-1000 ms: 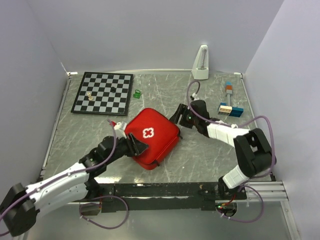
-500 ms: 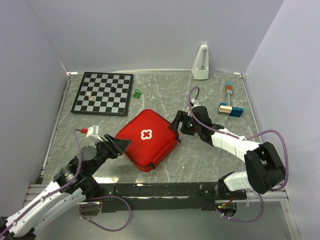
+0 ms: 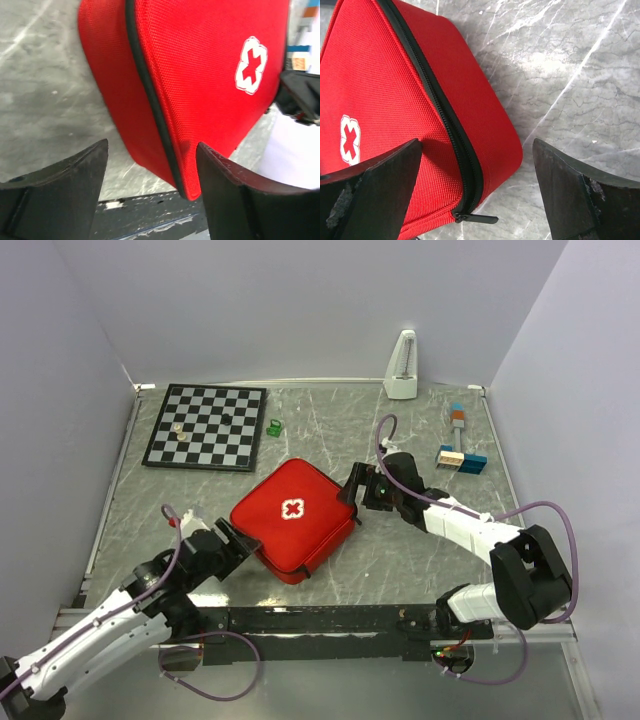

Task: Organize the medicine kit
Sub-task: Adjust the medicine box at the center of the board.

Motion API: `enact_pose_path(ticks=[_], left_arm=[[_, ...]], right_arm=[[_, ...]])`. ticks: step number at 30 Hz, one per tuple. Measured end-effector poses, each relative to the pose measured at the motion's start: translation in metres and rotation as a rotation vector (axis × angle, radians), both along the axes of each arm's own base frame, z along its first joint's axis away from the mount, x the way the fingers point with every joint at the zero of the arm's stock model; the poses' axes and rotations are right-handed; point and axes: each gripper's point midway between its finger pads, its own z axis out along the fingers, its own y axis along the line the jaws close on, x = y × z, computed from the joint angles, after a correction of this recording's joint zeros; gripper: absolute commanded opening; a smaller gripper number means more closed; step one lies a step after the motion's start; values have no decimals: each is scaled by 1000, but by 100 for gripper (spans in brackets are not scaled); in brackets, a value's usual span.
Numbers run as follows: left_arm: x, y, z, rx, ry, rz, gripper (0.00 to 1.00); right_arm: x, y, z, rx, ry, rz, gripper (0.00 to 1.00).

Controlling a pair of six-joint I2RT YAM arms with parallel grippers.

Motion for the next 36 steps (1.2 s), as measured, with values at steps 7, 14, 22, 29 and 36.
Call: enact_pose_path(ticks=[7,14,22,29,36], left_arm=[[8,-37,-22,-40,-7,-130,75],[25,-74,-19,25,-63,-308,73],[55,-77,-17,100,-103,-430,72],[97,-71,-15,87,-110,-434,71],[136,-80,-2,90,-155,-441,74]], right_arm=[[-7,7,1,19,5,67,95],[-14,-2,6,-7,-10,81,95],[-26,-21,1,-66,-23,62,93],[-22,-24,-2,-56,-13,48,95],[0,-44,3,-26,1,-37,97]])
